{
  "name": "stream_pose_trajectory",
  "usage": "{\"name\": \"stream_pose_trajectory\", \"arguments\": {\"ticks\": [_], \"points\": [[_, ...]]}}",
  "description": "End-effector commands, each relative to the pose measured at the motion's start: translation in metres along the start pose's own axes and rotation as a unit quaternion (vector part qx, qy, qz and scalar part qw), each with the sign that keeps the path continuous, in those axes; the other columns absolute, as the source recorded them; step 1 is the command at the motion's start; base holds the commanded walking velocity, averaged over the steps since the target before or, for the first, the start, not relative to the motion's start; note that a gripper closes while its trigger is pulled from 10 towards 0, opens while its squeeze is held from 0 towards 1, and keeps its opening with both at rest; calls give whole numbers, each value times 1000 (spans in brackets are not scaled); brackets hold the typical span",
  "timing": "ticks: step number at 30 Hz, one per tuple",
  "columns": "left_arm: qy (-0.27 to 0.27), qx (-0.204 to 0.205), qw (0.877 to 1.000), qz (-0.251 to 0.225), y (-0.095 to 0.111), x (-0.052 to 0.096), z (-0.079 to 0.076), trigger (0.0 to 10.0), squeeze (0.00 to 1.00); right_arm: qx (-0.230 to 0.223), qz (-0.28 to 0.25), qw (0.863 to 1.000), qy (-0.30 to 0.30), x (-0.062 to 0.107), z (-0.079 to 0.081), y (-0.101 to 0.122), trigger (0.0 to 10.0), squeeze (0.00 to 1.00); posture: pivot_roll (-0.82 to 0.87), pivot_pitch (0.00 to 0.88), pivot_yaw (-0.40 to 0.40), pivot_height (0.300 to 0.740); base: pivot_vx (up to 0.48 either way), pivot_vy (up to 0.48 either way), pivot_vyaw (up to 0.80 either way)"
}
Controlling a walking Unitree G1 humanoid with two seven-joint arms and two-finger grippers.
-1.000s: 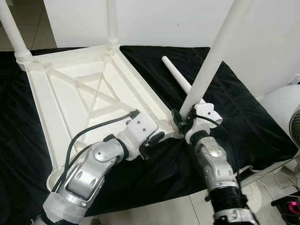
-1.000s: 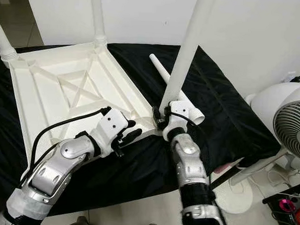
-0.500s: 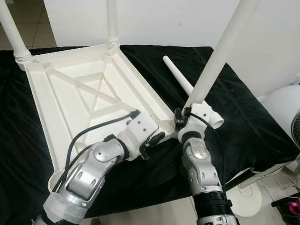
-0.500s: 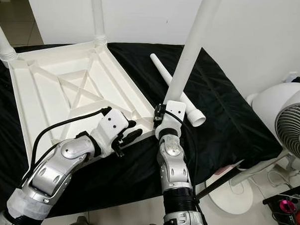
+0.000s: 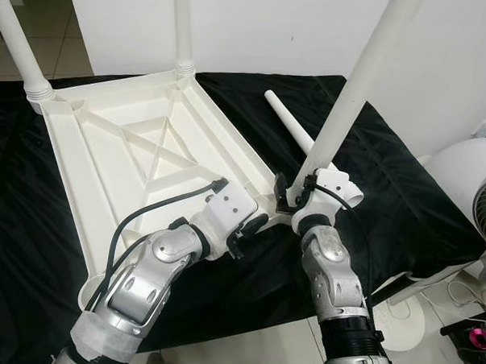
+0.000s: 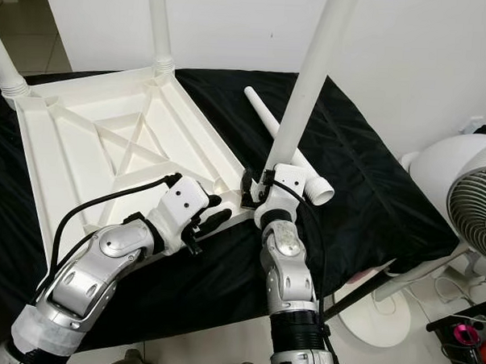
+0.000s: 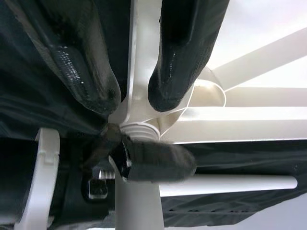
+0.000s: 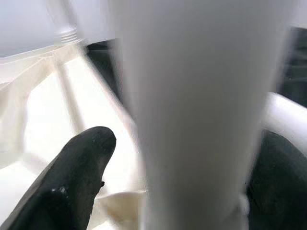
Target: Building children table
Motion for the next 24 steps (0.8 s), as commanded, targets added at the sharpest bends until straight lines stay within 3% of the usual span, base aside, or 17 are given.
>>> {"name": "stream_pose_trajectory", "arguments": {"ticks": [1,2,3,6,8,15,18,19,20,21,24], "points": [[-7,2,1000,-1,1,1,-3,10000,0,1,2,1000,26,3,-3,0,10000,0,-18,0,-57,740,0,0,0],[-7,2,1000,-1,1,1,-3,10000,0,1,2,1000,26,3,-3,0,10000,0,-18,0,-57,740,0,0,0],[-7,3,1000,-1,1,1,-3,10000,0,20,0,998,63,4,-7,0,10000,0,-23,0,-55,740,0,0,0],[-7,3,1000,-1,1,1,-3,10000,0,20,0,998,63,4,-7,0,10000,0,-23,0,-55,740,0,0,0],[-9,3,1000,-2,2,-1,-4,10000,0,71,5,986,149,5,-13,-4,10000,0,-26,0,-53,740,0,0,0],[-8,1,1000,-4,3,-2,-2,10000,0,111,21,970,217,1,-20,-9,10000,0,-19,0,-51,740,0,0,0],[-6,-1,1000,-6,5,-2,0,10000,0,141,31,953,267,-4,-17,-12,10000,0,-17,0,-47,740,0,0,0],[-6,-1,1000,-7,6,-2,1,10000,0,148,33,949,276,-6,-17,-12,9176,0,-16,0,-46,740,0,0,0],[-6,-1,1000,-7,6,-2,1,10000,0,148,33,949,276,-6,-17,-12,9176,0,-16,0,-46,740,0,0,0],[-5,-2,1000,-7,6,-3,2,10000,0,155,34,946,284,-9,-16,-12,6235,0,-16,0,-43,740,0,0,0],[-5,-2,1000,-7,6,-3,2,10000,0,155,34,946,284,-9,-16,-12,6235,0,-16,0,-43,740,0,0,0]]}}
Point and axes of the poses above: a point about 5 cm out from each wrist's last joint towards the gripper, its own x axis pointing back from the gripper into the wrist, its own y axis along the axis of the wrist's last joint, z = x × y, the point moved 5 cm from there along -x, pointing out of the wrist towards the gripper, and after that the axes turned 5 degrees about x, right-handed, at the moved point
